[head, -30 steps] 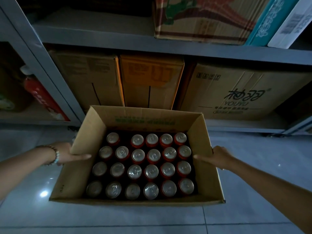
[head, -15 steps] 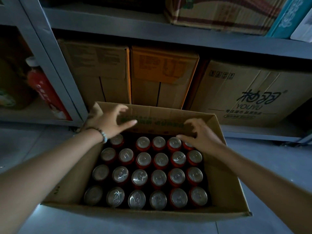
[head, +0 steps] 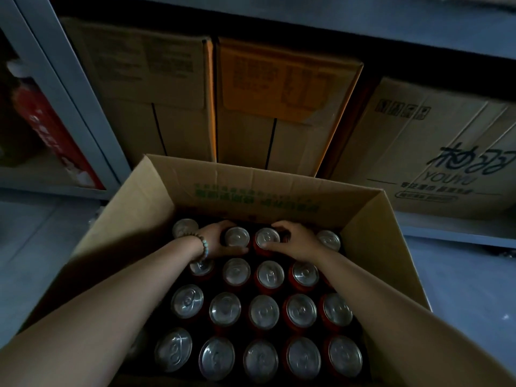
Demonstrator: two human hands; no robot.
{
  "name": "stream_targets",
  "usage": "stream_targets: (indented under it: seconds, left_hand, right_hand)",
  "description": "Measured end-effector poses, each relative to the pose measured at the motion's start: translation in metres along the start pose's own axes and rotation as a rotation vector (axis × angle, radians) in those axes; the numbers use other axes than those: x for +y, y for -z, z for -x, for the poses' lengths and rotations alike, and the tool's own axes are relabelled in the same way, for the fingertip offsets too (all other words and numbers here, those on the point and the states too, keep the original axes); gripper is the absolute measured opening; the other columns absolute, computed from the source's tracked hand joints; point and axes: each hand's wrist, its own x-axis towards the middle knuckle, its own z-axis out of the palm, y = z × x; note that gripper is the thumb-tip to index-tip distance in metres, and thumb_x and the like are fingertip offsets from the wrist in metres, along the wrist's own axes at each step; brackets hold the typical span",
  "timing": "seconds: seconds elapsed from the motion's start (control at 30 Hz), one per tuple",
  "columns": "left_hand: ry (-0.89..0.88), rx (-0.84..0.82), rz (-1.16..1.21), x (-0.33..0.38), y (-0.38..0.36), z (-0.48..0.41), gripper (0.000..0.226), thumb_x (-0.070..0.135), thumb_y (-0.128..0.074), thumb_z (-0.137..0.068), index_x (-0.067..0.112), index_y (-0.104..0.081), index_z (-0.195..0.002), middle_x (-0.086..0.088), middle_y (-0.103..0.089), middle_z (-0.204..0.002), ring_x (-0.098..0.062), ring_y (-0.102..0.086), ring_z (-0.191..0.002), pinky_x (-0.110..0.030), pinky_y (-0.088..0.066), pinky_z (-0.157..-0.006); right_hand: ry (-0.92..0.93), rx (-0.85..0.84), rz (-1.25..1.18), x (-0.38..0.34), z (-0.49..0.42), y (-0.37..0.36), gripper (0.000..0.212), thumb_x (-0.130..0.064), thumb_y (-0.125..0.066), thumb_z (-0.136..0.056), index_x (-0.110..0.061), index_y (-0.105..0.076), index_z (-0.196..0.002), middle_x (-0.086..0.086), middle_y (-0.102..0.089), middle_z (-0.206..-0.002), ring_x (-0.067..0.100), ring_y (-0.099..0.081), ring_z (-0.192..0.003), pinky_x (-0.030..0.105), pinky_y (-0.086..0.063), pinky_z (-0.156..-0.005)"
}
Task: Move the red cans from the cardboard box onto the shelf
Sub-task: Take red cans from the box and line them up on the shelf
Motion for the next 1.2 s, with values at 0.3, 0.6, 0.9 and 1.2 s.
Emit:
stream_targets:
  seconds: [0.3,0.6,0.9,1.2]
  left_hand:
    - [0.033,-0.016,0.017,0.0,-0.008,-0.014,0.08,0.045,-0.073,-0.073,0.017,-0.036,-0.138,-0.003,-0.043,-0.141,-0.021,-0.044,-0.127,-0.029,-0.037,-0.099]
    - [-0.06,0.113,0.107,-0.007,-0.008,-0.013,0.064,0.046,-0.077,-0.068,0.02,-0.052,-0.122,0.0,-0.059,-0.124,-0.018,-0.055,-0.113,-0.034,-0.044,-0.096]
    - [-0.277,0.264,0.271,0.029,0.054,0.026,0.057,0.065,-0.072,-0.055,0.035,-0.051,-0.1,0.015,-0.066,-0.097,-0.003,-0.062,-0.093,-0.038,-0.05,-0.089]
    - [-0.466,0.522,0.516,0.136,0.193,0.121,0.057,0.067,-0.063,-0.051,0.038,-0.063,-0.101,0.023,-0.064,-0.099,0.011,-0.057,-0.092,-0.009,-0.043,-0.07]
  right_hand:
    - [0.021,0.002,0.13,-0.005,-0.02,-0.01,0.075,-0.063,-0.073,-0.065,-0.03,-0.048,-0.128,-0.002,-0.048,-0.139,0.028,-0.036,-0.132,0.036,-0.032,-0.104]
    - [0.125,0.083,0.137,-0.001,-0.015,-0.011,0.07,-0.056,-0.078,-0.064,-0.028,-0.054,-0.123,-0.005,-0.058,-0.128,0.019,-0.05,-0.122,0.034,-0.035,-0.103]
    - [0.286,0.231,-0.084,-0.041,0.046,0.063,0.059,-0.052,-0.081,-0.06,-0.036,-0.056,-0.111,-0.018,-0.064,-0.105,-0.004,-0.058,-0.097,0.02,-0.048,-0.082]
    - [0.44,0.413,-0.365,-0.137,0.139,0.198,0.05,-0.048,-0.077,-0.056,-0.031,-0.064,-0.102,-0.017,-0.072,-0.093,-0.003,-0.067,-0.085,0.014,-0.049,-0.067]
